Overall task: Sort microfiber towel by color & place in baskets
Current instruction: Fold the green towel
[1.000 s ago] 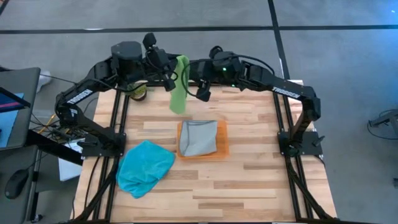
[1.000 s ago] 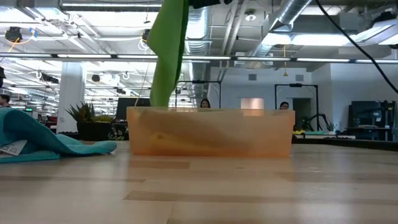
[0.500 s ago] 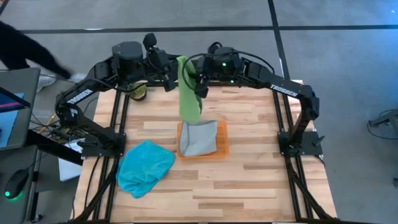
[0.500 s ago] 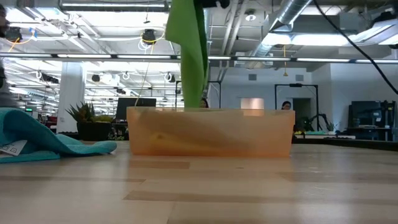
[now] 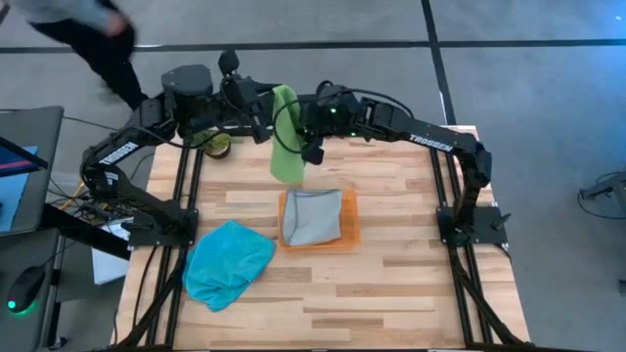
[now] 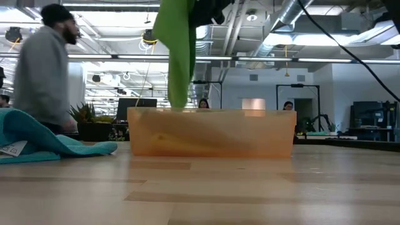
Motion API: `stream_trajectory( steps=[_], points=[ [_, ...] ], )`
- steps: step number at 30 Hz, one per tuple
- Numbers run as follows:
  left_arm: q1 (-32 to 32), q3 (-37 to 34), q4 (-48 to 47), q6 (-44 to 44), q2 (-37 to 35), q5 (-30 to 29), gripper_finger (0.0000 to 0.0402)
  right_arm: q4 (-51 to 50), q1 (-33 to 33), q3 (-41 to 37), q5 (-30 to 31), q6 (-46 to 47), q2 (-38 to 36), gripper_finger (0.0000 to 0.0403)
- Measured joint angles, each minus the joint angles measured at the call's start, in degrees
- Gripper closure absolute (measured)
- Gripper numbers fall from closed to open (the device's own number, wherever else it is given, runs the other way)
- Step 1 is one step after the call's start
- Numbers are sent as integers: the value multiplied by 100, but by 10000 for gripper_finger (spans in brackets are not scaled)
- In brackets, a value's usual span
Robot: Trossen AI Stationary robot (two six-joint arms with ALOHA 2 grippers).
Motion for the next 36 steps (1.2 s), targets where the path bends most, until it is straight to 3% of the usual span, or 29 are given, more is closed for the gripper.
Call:
stream_trajectory(
  steps=[6,17,36],
  points=[
    [-11,323,-178,91,-43,-131,402,-51,22,-8,-13,0,94,296],
    [-13,1215,-408,284,-50,-137,402,-42,28,-11,-238,0,101,298],
    [-13,1457,-310,491,-41,-13,402,46,4,-11,-253,0,101,298]
  ],
)
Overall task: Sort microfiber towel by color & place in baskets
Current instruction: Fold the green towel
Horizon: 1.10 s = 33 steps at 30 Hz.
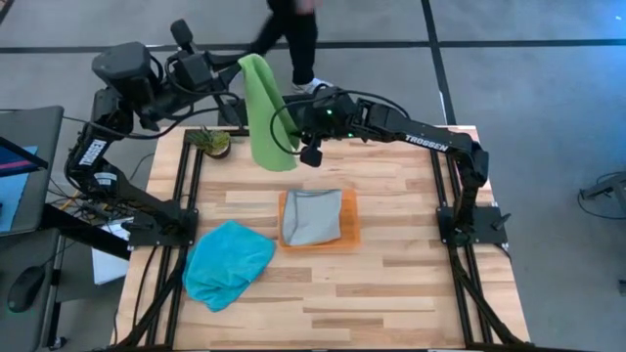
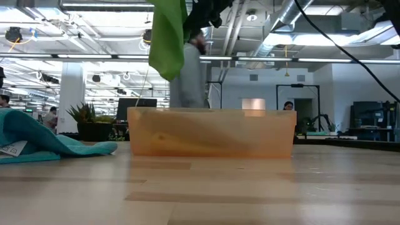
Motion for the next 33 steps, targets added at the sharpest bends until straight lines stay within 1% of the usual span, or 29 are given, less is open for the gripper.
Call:
stream_trajectory(
  steps=[5,9,17,19,21,24,25,30,33],
  points=[
    [0,0,233,87,2,22,402,-9,0,0,0,194,0,298],
    [0,0,345,118,0,190,402,-42,0,0,2,199,0,298],
    [0,0,596,176,0,293,402,-44,0,0,2,197,-2,300],
    [0,0,598,184,0,293,402,-46,-2,0,4,164,-2,308],
    [0,0,570,130,0,270,402,-48,-2,0,4,117,-2,327],
    [0,0,509,94,0,106,402,-53,0,0,9,-58,-2,377],
    [0,0,481,62,0,47,401,-53,-2,0,18,-138,-4,388],
    [0,2,22,-348,0,-422,401,-267,-142,0,57,-313,-94,394],
    [-2,7,-285,-578,33,-853,401,-554,-336,2,309,-363,-303,397]
  ],
)
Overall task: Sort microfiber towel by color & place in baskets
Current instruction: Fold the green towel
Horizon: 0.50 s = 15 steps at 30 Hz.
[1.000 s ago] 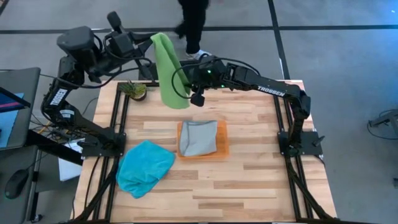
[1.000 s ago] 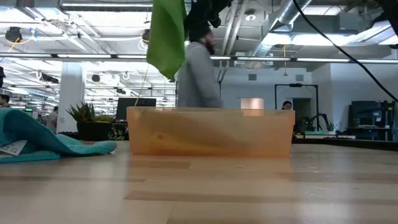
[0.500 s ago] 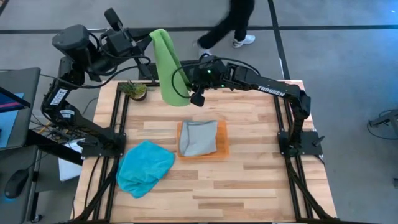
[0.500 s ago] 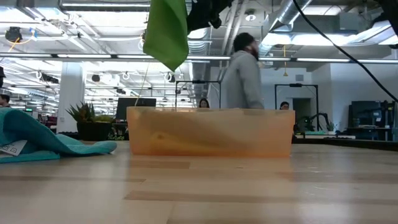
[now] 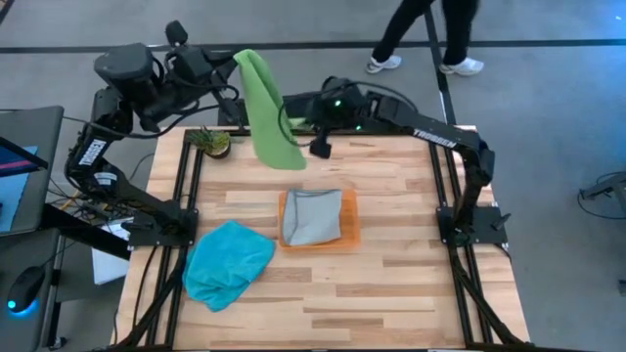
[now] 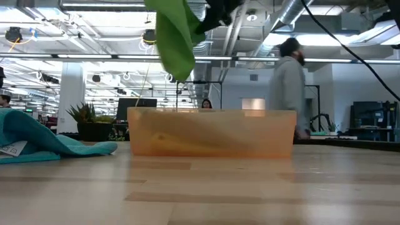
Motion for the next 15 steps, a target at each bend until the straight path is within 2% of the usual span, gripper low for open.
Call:
stream_trajectory(
  steps=[5,12,15],
  points=[
    [2,-1,-554,-364,133,-464,401,-387,-301,-2,336,-278,-435,399],
    [0,-2,-1218,-745,398,-578,401,-747,-657,2,369,-392,-1100,400],
    [0,-4,-1594,-894,557,-944,401,-1088,-764,2,346,-424,-1341,401]
  ],
)
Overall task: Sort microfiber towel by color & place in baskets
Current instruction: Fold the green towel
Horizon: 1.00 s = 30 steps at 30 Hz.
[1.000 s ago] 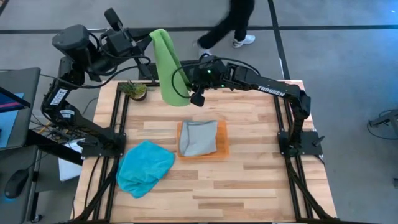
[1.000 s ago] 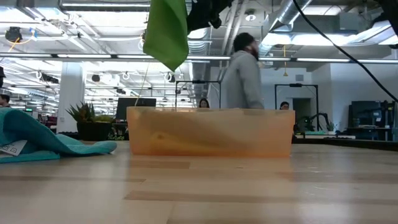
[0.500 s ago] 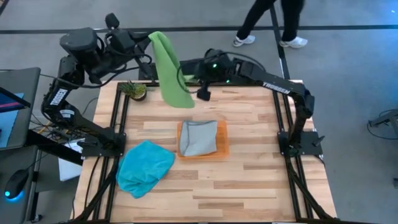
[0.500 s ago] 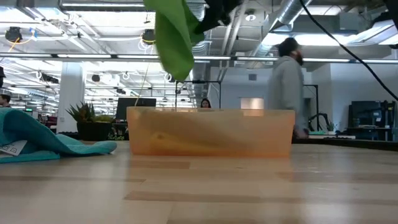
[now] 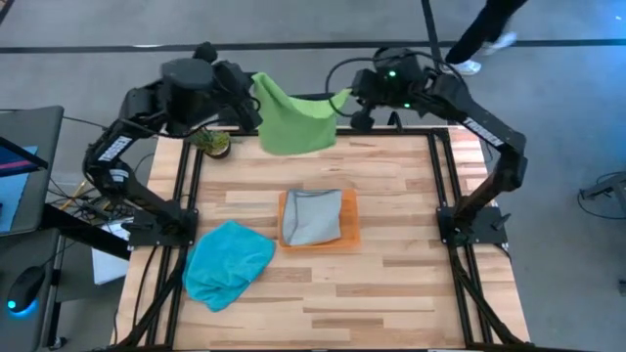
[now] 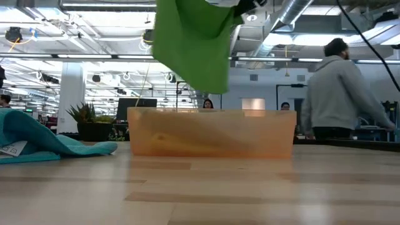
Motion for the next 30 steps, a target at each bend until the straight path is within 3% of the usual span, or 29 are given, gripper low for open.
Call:
stream_trajectory(
  steps=[8,15,20,30],
  points=[
    [15,0,-830,-444,430,-354,401,-927,-48,-2,32,31,-290,401],
    [39,0,-1972,-1052,755,-472,401,-1551,40,-2,856,115,-300,400],
    [167,0,-2875,-1635,984,-452,401,-1974,-131,-3,889,333,-247,399],
    [577,0,-3195,-2010,1493,183,401,-2109,-259,-6,894,726,-52,399]
  ],
)
